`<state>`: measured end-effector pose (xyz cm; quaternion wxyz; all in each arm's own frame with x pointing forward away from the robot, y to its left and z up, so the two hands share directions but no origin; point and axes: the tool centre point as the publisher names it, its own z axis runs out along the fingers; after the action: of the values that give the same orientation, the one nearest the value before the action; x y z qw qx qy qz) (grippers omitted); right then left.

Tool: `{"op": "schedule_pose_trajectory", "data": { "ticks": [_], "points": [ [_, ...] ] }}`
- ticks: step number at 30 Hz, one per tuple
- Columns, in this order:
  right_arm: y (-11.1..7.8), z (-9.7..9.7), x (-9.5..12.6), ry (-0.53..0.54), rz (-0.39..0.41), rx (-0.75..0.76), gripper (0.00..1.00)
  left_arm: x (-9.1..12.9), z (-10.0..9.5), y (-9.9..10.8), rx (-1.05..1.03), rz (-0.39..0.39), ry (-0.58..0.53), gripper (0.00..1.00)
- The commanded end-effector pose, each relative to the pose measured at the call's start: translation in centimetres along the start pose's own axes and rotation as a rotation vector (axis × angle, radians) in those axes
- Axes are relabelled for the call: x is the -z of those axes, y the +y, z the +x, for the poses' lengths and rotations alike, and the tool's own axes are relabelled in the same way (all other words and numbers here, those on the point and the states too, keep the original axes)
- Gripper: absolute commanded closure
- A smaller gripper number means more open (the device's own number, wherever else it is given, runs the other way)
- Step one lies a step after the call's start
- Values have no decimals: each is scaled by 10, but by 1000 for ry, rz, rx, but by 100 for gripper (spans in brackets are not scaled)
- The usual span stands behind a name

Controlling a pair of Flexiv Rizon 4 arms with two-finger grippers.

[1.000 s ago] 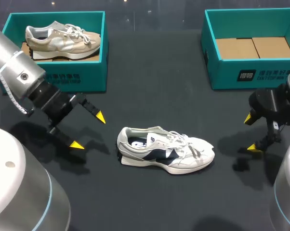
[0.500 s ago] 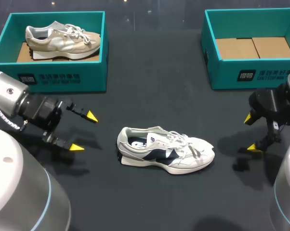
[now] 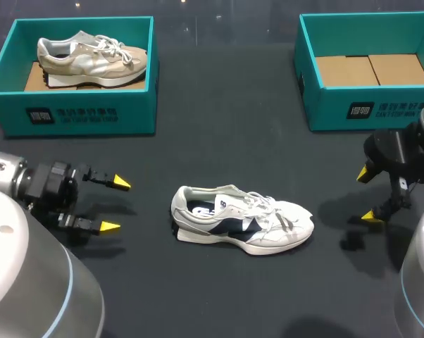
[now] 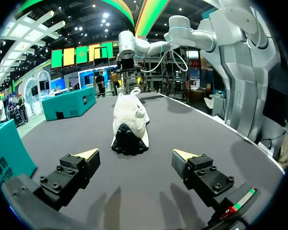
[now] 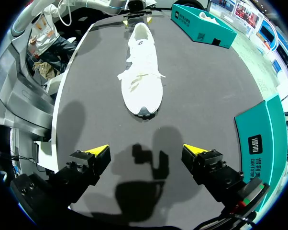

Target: Take the shoe out of the shoebox, open the shoe tongue, remove and reinsert the insole, then place the shoe into the shoebox

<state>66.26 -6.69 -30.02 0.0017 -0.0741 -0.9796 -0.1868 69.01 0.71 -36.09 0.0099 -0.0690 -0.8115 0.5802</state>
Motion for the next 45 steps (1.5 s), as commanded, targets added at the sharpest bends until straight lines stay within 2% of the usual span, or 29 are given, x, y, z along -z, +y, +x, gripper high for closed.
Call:
{"op": "schedule_pose_trajectory", "data": {
  "ticks": [1,6,22,45],
  "points": [
    [0,2,0,-4,3,-1,0,0,0,-1,0,-4,0,0],
    [0,2,0,-4,3,-1,0,-6,-4,7,42,25,-25,0],
    [0,2,0,-4,3,-1,0,-21,-16,14,69,29,-27,0],
    [0,2,0,-4,3,-1,0,-78,-19,12,120,59,32,0]
  ]
}}
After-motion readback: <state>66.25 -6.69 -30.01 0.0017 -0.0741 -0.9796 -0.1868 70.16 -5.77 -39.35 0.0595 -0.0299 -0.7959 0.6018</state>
